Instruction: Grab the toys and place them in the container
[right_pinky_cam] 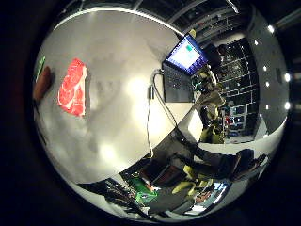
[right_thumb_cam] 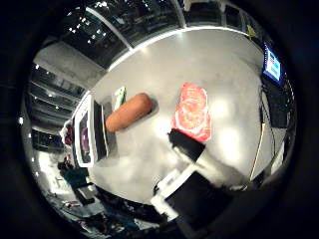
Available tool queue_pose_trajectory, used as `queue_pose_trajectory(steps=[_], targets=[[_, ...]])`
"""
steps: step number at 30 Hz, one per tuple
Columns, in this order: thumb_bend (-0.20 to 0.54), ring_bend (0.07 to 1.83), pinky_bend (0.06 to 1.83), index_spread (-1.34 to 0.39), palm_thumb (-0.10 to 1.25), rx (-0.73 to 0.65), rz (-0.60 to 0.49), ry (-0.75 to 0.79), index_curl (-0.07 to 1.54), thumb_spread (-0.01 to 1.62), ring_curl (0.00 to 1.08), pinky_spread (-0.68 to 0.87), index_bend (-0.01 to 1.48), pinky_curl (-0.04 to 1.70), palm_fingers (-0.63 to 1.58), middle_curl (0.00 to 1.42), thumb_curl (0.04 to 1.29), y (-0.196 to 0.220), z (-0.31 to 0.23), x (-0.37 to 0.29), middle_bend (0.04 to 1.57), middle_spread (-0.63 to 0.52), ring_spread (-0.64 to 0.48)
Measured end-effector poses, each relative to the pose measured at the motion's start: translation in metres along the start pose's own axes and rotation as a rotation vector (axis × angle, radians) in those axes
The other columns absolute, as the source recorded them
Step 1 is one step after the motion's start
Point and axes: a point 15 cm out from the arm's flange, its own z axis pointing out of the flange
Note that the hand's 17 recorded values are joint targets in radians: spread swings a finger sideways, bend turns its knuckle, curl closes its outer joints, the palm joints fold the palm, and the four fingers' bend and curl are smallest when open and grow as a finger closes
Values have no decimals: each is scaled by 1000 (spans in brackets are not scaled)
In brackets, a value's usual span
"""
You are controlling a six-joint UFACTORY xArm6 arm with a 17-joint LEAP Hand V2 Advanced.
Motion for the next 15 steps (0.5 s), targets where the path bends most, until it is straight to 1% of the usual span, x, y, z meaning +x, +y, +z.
queue_pose_trajectory(steps=[1,2,6,11,15], targets=[[-59,297,419,-295,496,-5,-5,-3,257,989,238,444,121,318,141,320,290,-6,6,-3,186,101,207],[-45,303,435,-283,469,-12,-12,-6,249,981,237,445,129,320,128,319,285,-11,13,-7,193,123,218],[-44,328,507,-254,365,-73,-36,-24,235,950,244,468,136,332,86,315,274,-15,42,-24,190,182,245],[-36,348,560,-235,299,-137,-58,-39,233,914,251,492,143,334,67,319,275,-12,80,-40,199,205,264],[-32,356,582,-225,293,-183,-61,-47,235,907,253,501,145,332,64,323,280,-6,114,-46,201,213,271]])
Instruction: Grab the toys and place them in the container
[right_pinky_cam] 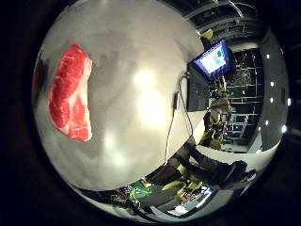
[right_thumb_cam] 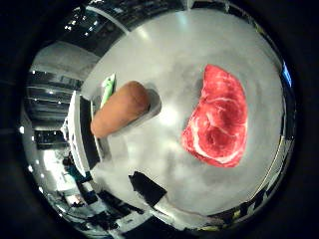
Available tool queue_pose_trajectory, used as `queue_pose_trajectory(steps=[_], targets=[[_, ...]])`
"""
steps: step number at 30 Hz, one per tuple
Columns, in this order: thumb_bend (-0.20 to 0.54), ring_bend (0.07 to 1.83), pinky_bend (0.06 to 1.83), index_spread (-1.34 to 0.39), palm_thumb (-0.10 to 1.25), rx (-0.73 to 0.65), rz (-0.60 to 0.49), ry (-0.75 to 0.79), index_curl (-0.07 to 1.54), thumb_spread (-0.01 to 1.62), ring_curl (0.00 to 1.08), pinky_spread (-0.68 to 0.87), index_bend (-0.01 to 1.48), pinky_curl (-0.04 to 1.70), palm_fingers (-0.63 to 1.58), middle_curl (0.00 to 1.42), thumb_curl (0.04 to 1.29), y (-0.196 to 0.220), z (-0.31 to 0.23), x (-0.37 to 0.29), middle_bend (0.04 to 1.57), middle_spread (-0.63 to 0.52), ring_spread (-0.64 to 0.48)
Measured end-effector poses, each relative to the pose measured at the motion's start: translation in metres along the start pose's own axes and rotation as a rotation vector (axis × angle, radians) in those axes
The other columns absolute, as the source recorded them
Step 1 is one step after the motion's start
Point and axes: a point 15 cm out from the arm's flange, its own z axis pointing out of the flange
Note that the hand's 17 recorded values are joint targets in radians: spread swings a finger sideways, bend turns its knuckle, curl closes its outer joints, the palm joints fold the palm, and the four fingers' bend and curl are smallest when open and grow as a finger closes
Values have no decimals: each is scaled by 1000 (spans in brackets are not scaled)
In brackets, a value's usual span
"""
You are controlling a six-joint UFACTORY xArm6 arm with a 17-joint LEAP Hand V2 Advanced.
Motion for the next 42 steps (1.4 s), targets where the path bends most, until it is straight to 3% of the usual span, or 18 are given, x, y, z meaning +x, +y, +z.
queue_pose_trajectory(steps=[6,8,9,10,11,12,13,14,16,18,22,28,34,37,39,41,42], targets=[[-30,422,633,-205,299,-54,1,-8,242,910,262,521,159,321,153,325,289,0,39,1,204,199,263],[-26,478,622,-208,309,-64,5,-5,241,911,269,513,154,309,276,337,291,0,41,7,262,155,246],[-21,573,622,-218,329,-74,6,-5,245,920,277,482,176,294,465,343,295,2,41,9,296,105,187],[-22,595,619,-222,335,-89,8,-6,250,926,283,469,171,293,467,344,296,5,41,12,297,81,167],[-12,776,636,-267,375,-97,13,-6,252,943,316,325,194,281,857,368,301,8,41,17,395,9,40],[-10,843,681,-293,405,-96,19,-4,255,956,330,182,178,276,1013,382,305,8,40,22,439,-35,-39],[14,908,743,-322,463,-83,25,-1,293,975,369,7,247,304,1334,419,315,6,34,29,528,-66,-90],[7,934,778,-339,478,-67,27,3,322,983,391,-90,294,324,1365,441,317,4,27,36,577,-93,-119],[13,1016,891,-357,581,-19,24,13,442,1013,443,-265,552,384,1505,519,338,-6,-2,45,785,-135,-177],[24,1098,1007,-338,691,37,10,25,531,1015,476,-308,759,438,1470,564,374,-17,-33,49,914,-148,-196],[38,1227,1158,-297,855,157,-13,44,616,936,521,-286,926,518,1383,608,458,-37,-109,40,1072,-137,-193],[-3,1343,1263,-261,958,148,-58,-14,672,841,559,-249,1040,604,1286,632,545,-15,-191,-3,1200,-125,-184],[-22,1393,1294,-242,967,193,-163,-54,699,802,568,-221,1088,670,1237,630,606,-2,-262,-72,1264,-111,-178],[-57,1398,1283,-244,877,190,-159,-55,693,789,563,-234,1063,674,1191,619,604,-1,-261,-71,1247,-116,-180],[-45,1390,1250,-283,813,176,-148,-49,667,798,544,-285,891,656,1113,599,595,-1,-253,-60,1213,-134,-187],[-39,1339,1198,-325,782,156,-144,-32,647,871,529,-362,738,637,951,578,561,1,-243,-41,1154,-156,-215],[-38,1312,1162,-357,764,139,-154,-23,625,913,525,-393,621,635,649,560,536,3,-234,-33,1079,-184,-237]])
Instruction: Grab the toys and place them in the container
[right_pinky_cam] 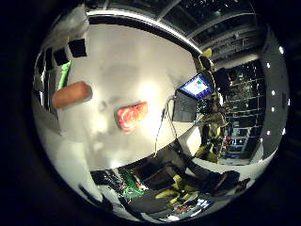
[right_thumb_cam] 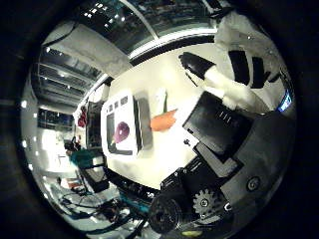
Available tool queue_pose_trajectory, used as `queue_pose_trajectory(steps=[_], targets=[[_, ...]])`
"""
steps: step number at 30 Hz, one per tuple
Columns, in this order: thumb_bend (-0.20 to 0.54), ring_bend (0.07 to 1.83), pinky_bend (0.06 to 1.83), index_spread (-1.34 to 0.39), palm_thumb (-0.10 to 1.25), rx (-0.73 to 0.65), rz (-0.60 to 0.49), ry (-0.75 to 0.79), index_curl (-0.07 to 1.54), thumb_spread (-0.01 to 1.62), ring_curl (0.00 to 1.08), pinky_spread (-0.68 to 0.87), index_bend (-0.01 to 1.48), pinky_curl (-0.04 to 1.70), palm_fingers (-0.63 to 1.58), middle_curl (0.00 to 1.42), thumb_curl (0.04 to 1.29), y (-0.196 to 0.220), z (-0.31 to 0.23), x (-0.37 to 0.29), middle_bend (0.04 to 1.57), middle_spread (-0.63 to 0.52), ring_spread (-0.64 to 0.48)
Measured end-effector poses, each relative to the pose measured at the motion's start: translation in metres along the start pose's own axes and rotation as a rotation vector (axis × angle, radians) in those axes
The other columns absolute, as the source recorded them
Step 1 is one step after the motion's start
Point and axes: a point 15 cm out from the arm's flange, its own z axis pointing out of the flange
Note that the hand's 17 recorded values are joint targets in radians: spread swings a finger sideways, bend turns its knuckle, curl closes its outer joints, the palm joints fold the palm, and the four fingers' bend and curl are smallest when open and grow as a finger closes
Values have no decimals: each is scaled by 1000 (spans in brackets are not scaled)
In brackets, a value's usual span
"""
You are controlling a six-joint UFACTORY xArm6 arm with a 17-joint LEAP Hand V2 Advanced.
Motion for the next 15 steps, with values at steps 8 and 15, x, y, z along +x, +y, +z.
queue_pose_trajectory(steps=[8,15], targets=[[-37,733,696,-420,604,-173,-140,75,444,954,282,219,414,410,-63,373,388,44,66,80,655,-86,-12],[-33,399,495,-406,555,-338,-294,163,336,926,193,353,159,314,-81,275,328,83,107,144,274,39,147]])
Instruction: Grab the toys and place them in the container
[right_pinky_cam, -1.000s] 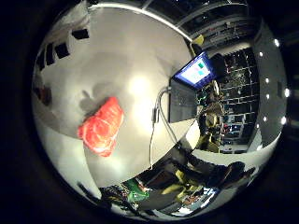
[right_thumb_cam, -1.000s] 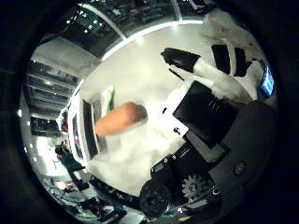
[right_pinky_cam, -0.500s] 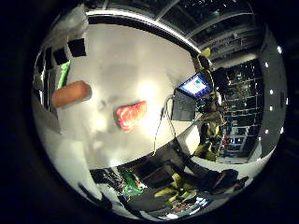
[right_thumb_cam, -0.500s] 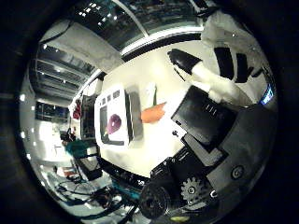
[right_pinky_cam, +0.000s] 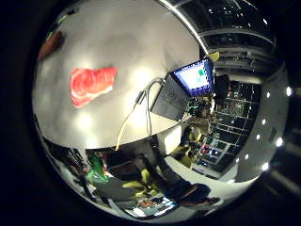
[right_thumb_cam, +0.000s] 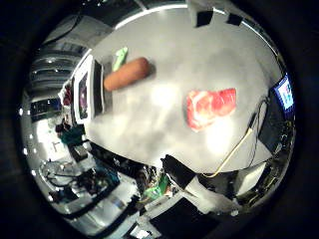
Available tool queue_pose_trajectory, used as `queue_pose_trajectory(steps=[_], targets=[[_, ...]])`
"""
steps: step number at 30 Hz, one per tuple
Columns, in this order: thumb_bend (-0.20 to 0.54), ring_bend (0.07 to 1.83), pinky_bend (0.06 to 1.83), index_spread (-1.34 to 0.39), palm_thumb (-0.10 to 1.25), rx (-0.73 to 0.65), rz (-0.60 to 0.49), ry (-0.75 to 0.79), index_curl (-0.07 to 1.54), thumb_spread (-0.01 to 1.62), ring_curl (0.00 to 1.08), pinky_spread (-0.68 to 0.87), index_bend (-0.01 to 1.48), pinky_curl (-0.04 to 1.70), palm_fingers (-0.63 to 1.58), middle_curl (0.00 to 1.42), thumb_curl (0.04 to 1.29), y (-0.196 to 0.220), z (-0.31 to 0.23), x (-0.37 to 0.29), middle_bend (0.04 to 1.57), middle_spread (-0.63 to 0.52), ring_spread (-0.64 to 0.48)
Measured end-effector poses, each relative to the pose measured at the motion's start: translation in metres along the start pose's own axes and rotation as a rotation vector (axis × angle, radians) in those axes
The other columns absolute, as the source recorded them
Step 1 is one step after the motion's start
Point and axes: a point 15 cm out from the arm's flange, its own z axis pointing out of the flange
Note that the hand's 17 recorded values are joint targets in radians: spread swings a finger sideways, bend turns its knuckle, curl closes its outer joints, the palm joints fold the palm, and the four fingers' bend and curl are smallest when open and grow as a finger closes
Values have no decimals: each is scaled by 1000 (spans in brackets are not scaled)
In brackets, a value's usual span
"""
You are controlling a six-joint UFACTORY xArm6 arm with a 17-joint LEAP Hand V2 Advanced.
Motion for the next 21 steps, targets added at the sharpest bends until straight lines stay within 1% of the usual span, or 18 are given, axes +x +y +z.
queue_pose_trajectory(steps=[2,4,7,10,16,21], targets=[[-33,381,480,-406,552,-53,-41,13,325,924,191,352,152,310,-87,270,324,13,22,10,237,46,154],[-33,348,454,-404,541,-73,-66,7,296,916,189,352,136,305,-77,272,318,15,38,11,199,55,163],[-32,321,435,-403,531,-103,-84,-29,268,911,193,352,134,303,-70,274,309,19,65,6,180,59,169],[-31,307,423,-405,528,-108,-78,-51,246,907,201,349,138,305,-65,272,307,21,85,5,176,61,172],[-30,292,416,-405,528,-96,-72,-57,230,906,211,352,140,310,-59,271,305,18,100,6,178,61,173],[-30,283,410,-400,531,-79,-74,-71,222,906,223,354,143,314,-50,273,302,4,106,-5,178,61,173]])
